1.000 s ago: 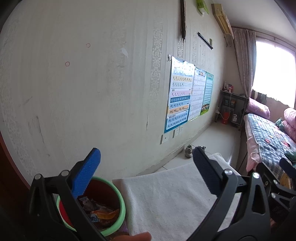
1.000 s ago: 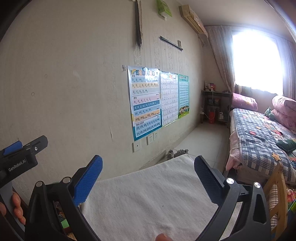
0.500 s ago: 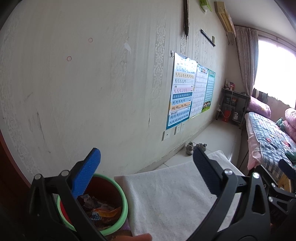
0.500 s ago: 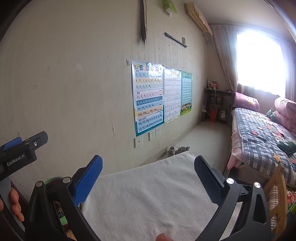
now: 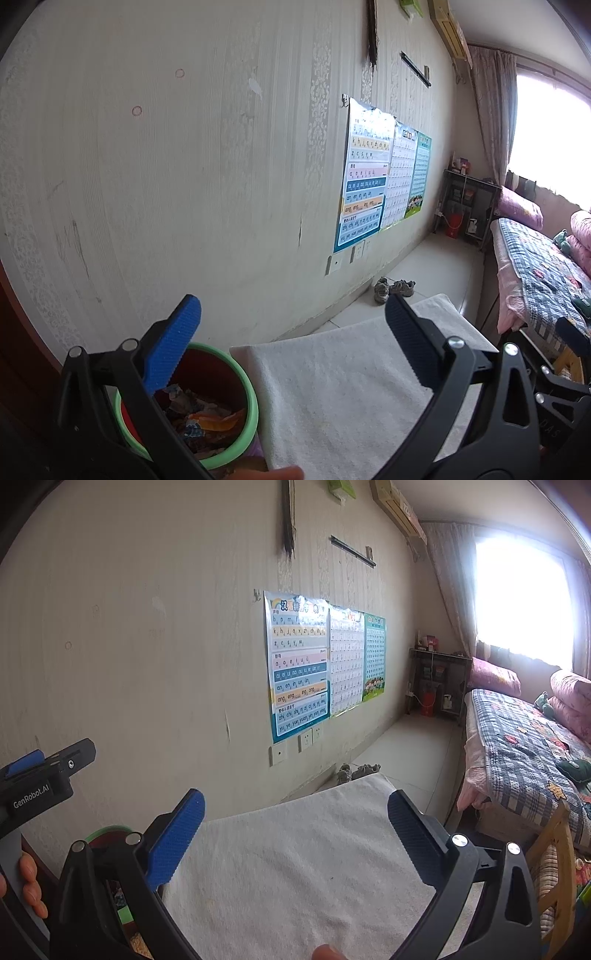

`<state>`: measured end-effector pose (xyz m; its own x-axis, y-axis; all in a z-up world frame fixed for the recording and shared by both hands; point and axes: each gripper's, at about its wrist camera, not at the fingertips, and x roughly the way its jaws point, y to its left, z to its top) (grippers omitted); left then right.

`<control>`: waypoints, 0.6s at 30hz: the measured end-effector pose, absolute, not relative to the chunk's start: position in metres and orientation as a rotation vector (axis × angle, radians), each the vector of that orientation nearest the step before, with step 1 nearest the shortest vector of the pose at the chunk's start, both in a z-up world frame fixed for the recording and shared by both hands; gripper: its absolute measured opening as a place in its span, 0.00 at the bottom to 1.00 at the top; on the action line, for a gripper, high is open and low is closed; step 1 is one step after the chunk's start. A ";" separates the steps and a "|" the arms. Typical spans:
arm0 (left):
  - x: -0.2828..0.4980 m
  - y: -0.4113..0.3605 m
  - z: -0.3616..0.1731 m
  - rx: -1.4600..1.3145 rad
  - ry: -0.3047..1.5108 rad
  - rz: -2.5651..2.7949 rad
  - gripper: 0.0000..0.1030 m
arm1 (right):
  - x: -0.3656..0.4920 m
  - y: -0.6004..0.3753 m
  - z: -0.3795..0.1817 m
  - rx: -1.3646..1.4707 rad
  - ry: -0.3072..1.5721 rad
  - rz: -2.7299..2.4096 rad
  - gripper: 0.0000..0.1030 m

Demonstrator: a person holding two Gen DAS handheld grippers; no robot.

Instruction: Collect trash

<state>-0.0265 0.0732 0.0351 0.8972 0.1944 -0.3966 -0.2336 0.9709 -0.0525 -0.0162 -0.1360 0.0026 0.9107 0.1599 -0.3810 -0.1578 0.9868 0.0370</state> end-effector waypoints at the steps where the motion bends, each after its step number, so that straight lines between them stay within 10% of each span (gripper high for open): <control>1: -0.026 0.073 0.035 -0.100 0.400 0.221 0.95 | -0.016 -0.136 0.002 0.007 0.395 0.163 0.93; 18: -0.001 0.059 -0.005 -0.119 0.521 0.152 0.95 | 0.005 -0.157 -0.042 0.061 0.540 0.137 0.93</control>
